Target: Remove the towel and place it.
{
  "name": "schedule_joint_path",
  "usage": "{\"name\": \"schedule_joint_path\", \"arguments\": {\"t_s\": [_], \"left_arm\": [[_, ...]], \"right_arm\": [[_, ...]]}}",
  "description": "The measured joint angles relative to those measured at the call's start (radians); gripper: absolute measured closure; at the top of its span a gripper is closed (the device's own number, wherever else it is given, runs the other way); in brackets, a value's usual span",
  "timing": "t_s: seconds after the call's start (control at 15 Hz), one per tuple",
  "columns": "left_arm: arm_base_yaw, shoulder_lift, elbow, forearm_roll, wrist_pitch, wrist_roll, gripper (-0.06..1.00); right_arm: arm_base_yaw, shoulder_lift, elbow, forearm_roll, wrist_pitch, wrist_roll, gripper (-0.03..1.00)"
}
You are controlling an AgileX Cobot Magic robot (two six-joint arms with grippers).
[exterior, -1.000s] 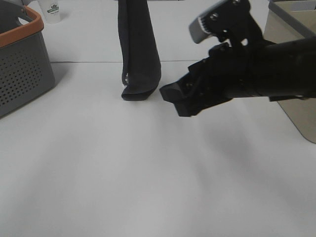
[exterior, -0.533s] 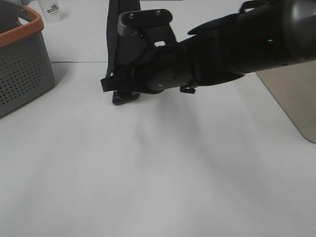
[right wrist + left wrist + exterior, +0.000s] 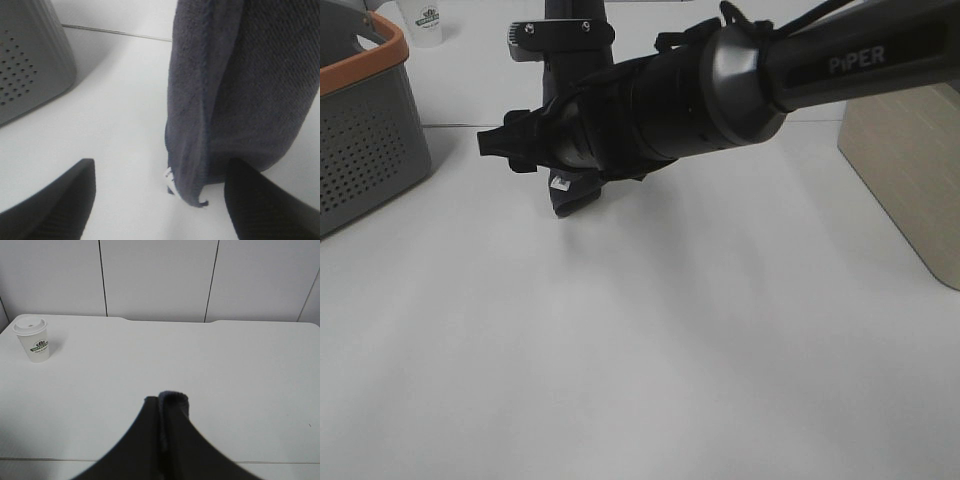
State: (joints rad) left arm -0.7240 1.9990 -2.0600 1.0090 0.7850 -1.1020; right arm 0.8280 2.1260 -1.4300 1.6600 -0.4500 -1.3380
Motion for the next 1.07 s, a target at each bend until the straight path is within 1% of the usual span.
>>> {"name": "schedule_joint_path", "arguments": {"t_s": [0.07,0.2,0.27,0.4,0.47,0.53,0.6,0.73,0.8,0.87,0.93,1.0,1.07], "left_arm": [[0.000,0.000,0.000,0.000,0.000,-0.001,0.94],[0.000,0.000,0.000,0.000,0.000,-0.001,0.94],[0.000,0.000,0.000,0.000,0.000,-0.001,0.94],[0.000,0.000,0.000,0.000,0.000,-0.001,0.94],[0.000,0.000,0.000,0.000,0.000,-0.001,0.94],[0.000,0.000,0.000,0.000,0.000,-0.001,0.94],[0.000,0.000,0.000,0.000,0.000,-0.001,0.94],[0.000,0.000,0.000,0.000,0.000,0.000,0.94],[0.000,0.000,0.000,0.000,0.000,0.004,0.94],[0.000,0.000,0.000,0.000,0.000,0.009,0.94],[0.000,0.000,0.000,0.001,0.000,0.012,0.94],[0.000,0.000,0.000,0.002,0.000,0.012,0.94],[0.000,0.000,0.000,0.002,0.000,0.012,0.94]], "right_arm": [[0.000,0.009,-0.002,-0.019,-0.014,0.009,0.25],[0.000,0.060,-0.008,-0.134,-0.082,0.074,0.25],[0.000,0.084,-0.010,-0.192,-0.112,0.138,0.25],[0.000,0.121,-0.011,-0.320,-0.160,0.311,0.26],[0.000,0.134,-0.011,-0.387,-0.166,0.395,0.29],[0.000,0.153,-0.011,-0.457,-0.166,0.504,0.37],[0.000,0.157,-0.011,-0.474,-0.166,0.523,0.40],[0.000,0.157,-0.011,-0.491,-0.165,0.526,0.50],[0.000,0.156,-0.011,-0.491,-0.159,0.526,0.76],[0.000,0.147,-0.011,-0.486,-0.136,0.524,0.84],[0.000,0.137,-0.011,-0.483,-0.118,0.520,0.94],[0.000,0.111,-0.011,-0.480,-0.071,0.504,0.95],[0.000,0.076,-0.011,-0.477,-0.032,0.462,0.95]]}}
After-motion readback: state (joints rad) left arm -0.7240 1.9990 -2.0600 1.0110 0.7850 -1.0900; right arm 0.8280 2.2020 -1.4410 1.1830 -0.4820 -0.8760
